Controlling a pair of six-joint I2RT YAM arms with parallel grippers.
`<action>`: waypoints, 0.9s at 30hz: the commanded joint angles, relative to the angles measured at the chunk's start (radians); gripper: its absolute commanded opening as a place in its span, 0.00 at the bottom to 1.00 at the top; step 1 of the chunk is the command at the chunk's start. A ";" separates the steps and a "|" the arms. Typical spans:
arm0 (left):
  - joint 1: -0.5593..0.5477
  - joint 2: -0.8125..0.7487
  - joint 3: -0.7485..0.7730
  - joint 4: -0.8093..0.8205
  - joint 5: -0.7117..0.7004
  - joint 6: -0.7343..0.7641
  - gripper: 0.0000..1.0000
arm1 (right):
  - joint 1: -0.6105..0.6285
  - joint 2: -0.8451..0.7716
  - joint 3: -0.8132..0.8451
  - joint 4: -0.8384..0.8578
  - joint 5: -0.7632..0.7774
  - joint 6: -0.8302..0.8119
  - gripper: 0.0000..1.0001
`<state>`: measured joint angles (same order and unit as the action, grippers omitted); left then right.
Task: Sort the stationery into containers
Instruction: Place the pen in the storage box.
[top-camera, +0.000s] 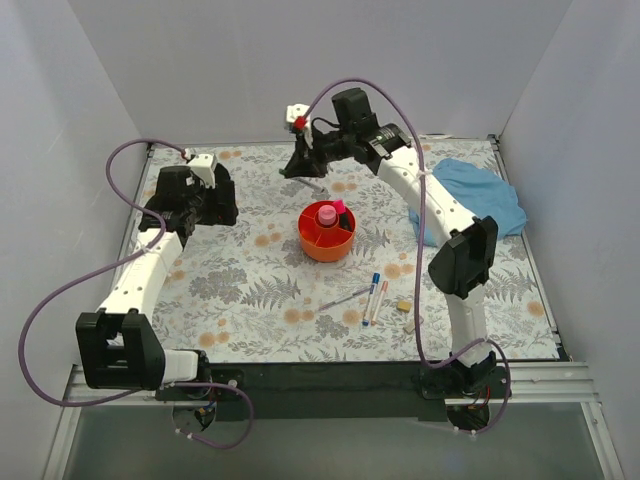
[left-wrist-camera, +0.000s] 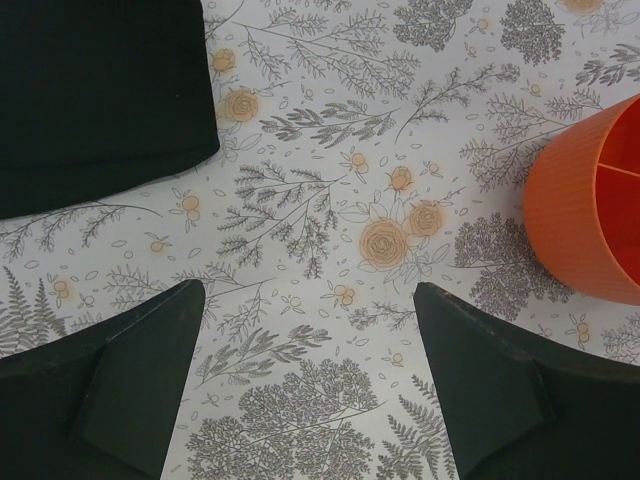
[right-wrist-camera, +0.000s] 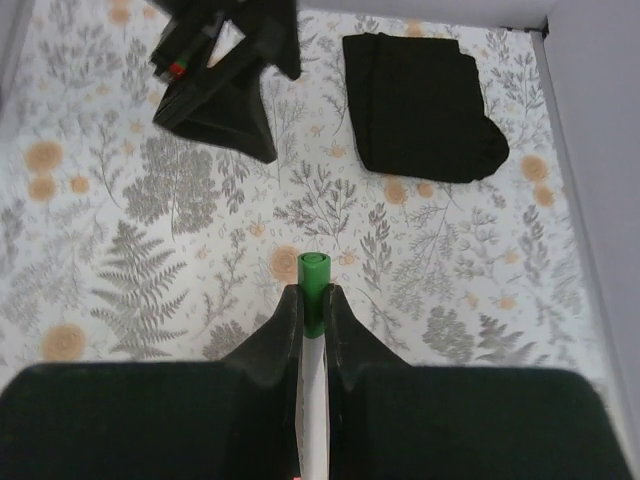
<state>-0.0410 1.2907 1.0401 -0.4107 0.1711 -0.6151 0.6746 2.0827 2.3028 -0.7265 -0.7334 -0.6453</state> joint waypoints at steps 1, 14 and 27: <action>0.006 0.035 0.054 -0.017 0.019 -0.020 0.87 | -0.107 -0.006 -0.167 0.460 -0.302 0.494 0.01; 0.006 0.154 0.098 -0.013 0.021 -0.006 0.87 | -0.173 -0.004 -0.333 1.002 -0.393 0.903 0.01; 0.006 0.183 0.083 0.007 0.027 -0.005 0.86 | -0.110 -0.601 -1.184 1.329 0.201 0.720 0.01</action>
<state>-0.0410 1.4696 1.1004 -0.4171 0.1841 -0.6250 0.5392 1.5303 1.1675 0.4477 -0.6823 0.1280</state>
